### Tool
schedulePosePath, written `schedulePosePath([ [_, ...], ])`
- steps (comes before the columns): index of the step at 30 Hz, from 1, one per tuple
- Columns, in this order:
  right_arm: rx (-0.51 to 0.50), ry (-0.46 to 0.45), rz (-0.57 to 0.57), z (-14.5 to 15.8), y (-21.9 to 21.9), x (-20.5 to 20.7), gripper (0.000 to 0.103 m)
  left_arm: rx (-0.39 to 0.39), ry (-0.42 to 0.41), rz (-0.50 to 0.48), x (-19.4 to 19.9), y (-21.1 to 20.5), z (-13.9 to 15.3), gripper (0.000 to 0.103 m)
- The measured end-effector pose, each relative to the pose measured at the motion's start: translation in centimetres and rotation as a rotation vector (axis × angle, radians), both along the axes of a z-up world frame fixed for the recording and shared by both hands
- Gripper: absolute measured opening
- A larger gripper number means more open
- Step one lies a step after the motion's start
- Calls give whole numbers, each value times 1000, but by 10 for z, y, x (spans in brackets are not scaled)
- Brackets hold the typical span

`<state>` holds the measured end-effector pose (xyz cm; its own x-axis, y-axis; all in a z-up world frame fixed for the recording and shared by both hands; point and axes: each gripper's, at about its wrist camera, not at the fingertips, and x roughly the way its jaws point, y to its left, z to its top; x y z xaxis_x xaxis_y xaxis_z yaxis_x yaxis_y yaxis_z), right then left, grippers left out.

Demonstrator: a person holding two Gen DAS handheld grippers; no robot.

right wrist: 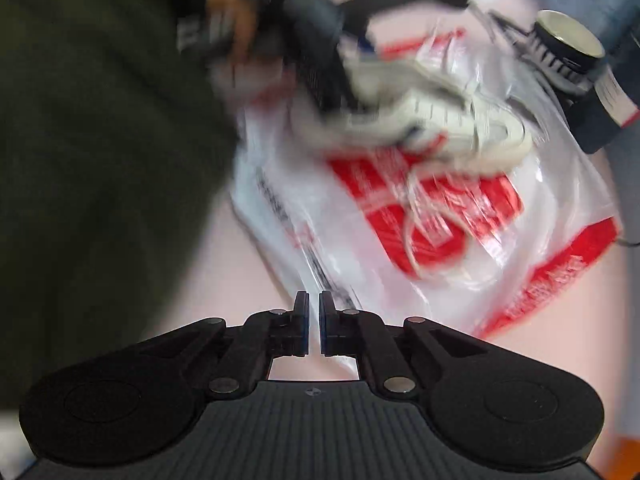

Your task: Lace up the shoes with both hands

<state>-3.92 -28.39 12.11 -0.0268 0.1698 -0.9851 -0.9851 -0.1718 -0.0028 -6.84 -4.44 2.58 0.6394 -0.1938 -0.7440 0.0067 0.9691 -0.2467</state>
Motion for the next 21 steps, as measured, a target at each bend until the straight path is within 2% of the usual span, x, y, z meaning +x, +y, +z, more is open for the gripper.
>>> schedulePosePath([
  [3,-74,-406,52,-5,-3,7,6,-1,-2,1,-1,0,0,103],
  [4,-9,-544,-11,1,-2,15,7,-1,-3,2,-1,0,0,103],
  [5,86,-539,-84,12,-2,19,12,-1,-5,3,-1,0,0,103],
  [7,274,-525,-230,33,-3,28,12,-2,-7,5,-2,0,0,103],
  [8,348,-424,-247,37,-5,24,18,-2,-7,5,-2,0,0,103],
  [9,362,-345,-240,31,-3,17,36,-2,-7,5,-2,0,0,103],
  [10,376,-266,-233,25,0,10,42,-2,-7,6,-2,0,0,103],
  [11,357,-221,-202,15,2,2,42,-1,-7,6,-2,0,0,103],
  [13,338,-90,-244,-2,3,-4,41,-1,-9,7,-3,-1,0,103],
  [15,364,124,-395,-16,3,4,42,-2,-10,10,-3,-1,0,103],
  [19,397,262,-544,-40,9,-1,41,-3,-12,13,-4,-1,0,103],
  [20,392,267,-577,-46,10,-3,37,-3,-13,14,-4,-1,0,103],
  [21,394,261,-609,-50,9,-3,17,-3,-12,14,-3,-1,0,103],
])
